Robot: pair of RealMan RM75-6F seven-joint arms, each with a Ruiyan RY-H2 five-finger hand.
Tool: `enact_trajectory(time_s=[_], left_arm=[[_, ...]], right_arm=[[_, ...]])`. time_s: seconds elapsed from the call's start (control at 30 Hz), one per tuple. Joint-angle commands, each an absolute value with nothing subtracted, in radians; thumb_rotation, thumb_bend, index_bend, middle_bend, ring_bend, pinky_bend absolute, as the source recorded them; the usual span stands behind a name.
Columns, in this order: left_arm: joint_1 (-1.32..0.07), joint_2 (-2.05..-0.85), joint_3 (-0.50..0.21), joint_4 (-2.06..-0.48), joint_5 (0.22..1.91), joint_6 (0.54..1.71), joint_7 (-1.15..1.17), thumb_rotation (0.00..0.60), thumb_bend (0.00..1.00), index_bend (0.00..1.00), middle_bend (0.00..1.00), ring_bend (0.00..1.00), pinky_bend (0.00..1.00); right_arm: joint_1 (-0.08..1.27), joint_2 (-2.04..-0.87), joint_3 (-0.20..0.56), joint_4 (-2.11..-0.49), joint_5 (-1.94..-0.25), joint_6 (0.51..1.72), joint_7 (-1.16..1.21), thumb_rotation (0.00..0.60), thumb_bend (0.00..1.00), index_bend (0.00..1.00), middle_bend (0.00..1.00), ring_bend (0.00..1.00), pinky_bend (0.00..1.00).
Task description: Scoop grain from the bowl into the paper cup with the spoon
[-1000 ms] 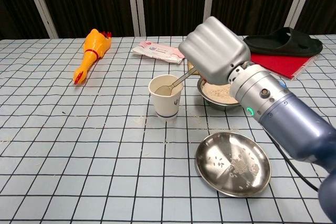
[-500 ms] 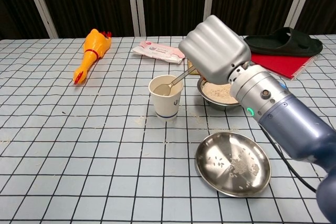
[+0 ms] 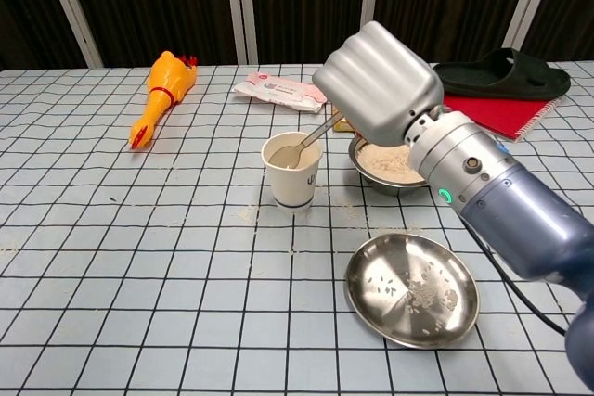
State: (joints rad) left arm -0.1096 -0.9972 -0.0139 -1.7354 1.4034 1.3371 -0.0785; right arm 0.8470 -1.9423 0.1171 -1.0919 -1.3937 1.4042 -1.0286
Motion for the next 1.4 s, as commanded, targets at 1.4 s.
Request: enact_trajectory(time_s=[1.4], left_arm=[[-0.109,-0.995,-0.012,-1.736,1.403,1.335,-0.083,0.6,0.0,0.0,0.0,0.0,0.0]], right_arm=[[0.772,-1.829,0.24,-1.302,-1.411,1.388,-1.046,0.6,0.75,0.71,0.93,1.0,1.0]])
